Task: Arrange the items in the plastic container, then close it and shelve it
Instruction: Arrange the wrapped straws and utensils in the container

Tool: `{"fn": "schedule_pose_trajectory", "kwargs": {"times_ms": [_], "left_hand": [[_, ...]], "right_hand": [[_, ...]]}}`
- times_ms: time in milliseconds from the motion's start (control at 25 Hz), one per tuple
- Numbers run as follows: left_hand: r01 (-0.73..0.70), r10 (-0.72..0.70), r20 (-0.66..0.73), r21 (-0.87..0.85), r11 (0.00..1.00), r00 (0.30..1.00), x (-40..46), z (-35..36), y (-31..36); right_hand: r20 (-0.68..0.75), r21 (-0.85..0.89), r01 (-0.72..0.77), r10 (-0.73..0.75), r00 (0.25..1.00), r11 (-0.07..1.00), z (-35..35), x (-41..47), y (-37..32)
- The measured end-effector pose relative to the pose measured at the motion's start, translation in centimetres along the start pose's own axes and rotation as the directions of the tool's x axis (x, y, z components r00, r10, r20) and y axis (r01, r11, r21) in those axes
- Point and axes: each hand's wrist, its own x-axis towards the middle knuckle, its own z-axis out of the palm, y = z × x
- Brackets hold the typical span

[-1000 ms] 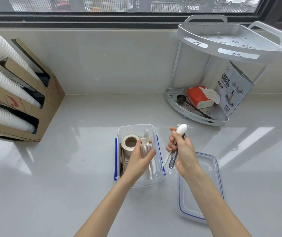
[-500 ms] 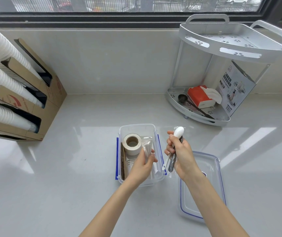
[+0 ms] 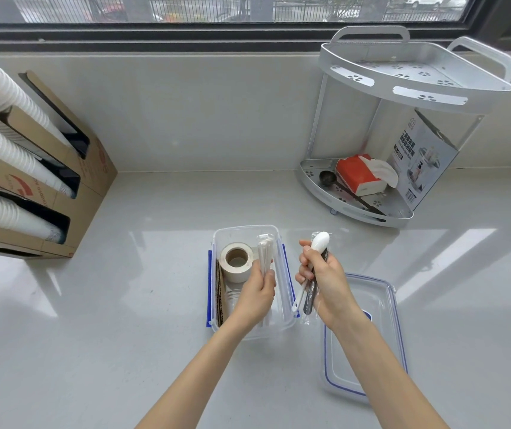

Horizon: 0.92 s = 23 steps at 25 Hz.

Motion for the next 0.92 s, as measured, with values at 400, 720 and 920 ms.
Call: {"fn": "schedule_pose_trajectory", "kwargs": {"times_ms": [400, 720, 920], "left_hand": [[0.17, -0.172, 0.056, 0.039, 0.985, 0.983, 0.1, 0.5, 0.3], [0.349, -0.35, 0.018, -0.12, 0.929, 0.937, 2.3, 1.0, 1.1], [0.468, -0.457, 0.117, -0.086, 0.88, 0.882, 3.5, 1.6, 0.2]], "right_hand": [[-0.014, -0.011, 0.002, -0.003, 1.0, 1.0, -0.2, 0.0, -0.1], [-0.032, -0.018, -0.068, 0.068, 0.997, 0.997, -0.6, 0.3, -0.5], [-0.027, -0.084, -0.168, 0.167, 0.986, 0.982, -0.8, 0.8, -0.6]]}}
